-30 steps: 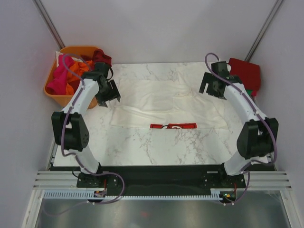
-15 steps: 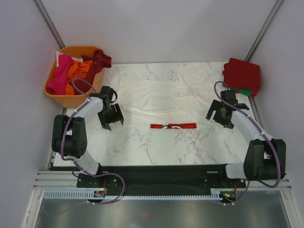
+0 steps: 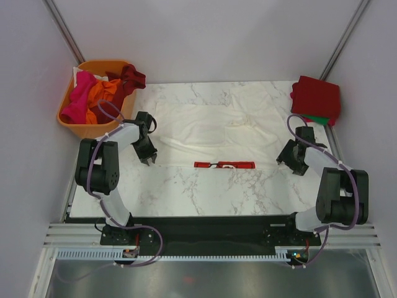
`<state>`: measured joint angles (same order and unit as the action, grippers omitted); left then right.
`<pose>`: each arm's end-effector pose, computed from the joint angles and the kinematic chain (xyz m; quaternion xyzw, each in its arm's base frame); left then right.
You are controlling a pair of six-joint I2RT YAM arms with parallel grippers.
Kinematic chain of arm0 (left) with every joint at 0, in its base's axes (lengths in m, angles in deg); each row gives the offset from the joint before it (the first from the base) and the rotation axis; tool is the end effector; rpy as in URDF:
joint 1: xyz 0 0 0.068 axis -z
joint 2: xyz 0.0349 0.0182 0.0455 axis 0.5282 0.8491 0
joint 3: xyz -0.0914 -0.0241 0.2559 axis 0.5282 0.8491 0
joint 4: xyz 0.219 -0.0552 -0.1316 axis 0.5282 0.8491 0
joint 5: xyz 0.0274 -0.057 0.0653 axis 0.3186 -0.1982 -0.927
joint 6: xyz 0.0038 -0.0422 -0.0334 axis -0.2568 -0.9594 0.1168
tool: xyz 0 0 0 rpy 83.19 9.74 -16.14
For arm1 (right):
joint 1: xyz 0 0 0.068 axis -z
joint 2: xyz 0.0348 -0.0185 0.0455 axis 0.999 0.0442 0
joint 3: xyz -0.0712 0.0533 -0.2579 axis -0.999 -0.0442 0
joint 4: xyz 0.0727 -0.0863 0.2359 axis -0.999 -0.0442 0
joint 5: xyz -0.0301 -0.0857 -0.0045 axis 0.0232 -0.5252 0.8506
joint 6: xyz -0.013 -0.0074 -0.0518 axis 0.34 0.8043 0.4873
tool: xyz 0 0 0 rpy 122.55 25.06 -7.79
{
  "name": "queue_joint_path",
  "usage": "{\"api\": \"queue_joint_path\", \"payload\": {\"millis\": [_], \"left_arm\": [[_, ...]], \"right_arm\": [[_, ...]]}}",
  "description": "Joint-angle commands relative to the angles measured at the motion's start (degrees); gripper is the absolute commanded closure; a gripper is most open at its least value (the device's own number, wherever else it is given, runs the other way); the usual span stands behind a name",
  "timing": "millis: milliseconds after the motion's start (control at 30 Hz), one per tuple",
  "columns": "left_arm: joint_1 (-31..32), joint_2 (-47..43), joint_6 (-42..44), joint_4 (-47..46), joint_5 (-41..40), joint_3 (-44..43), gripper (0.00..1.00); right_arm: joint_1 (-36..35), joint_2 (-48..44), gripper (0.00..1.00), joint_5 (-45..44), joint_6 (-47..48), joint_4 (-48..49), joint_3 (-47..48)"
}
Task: Fold and stack the t-shirts
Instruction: Fold the tshirt
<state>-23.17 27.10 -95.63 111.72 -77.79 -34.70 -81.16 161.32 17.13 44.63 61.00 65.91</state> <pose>0.3213 -0.0455 0.1605 -0.2425 0.9663 0.0212 0.0834 0.2597 -0.0316 0.1644 0.3082 0.9277 0.0003 0.2108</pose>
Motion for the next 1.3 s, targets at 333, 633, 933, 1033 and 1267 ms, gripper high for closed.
{"api": "queue_joint_path", "payload": {"millis": [333, 633, 933, 1033, 1267], "left_arm": [[0.1, -2.7, -2.0, -2.2, 0.4, 2.8, 0.98], [0.4, -22.2, -4.6, -2.1, 10.8, 19.3, 0.98], [0.9, -32.1, -3.9, -1.3, 18.4, 23.2, 0.4], [0.9, -33.7, 1.2, 2.2, 19.7, 17.5, 0.1], [0.9, -34.4, 12.8, 8.0, 12.3, 5.5, 0.11]], "right_arm": [[3.8, -3.2, 0.91, 3.1, -1.8, 3.9, -5.7], [13.2, -10.5, 0.94, 4.8, -5.3, -5.4, -5.9], [15.9, -23.7, 0.02, 11.1, -7.2, -10.0, -6.8], [15.4, -28.6, 0.02, 11.1, -4.3, -9.3, -1.5], [-9.5, -18.6, 0.14, 5.7, -0.9, -3.5, 9.4]]}}
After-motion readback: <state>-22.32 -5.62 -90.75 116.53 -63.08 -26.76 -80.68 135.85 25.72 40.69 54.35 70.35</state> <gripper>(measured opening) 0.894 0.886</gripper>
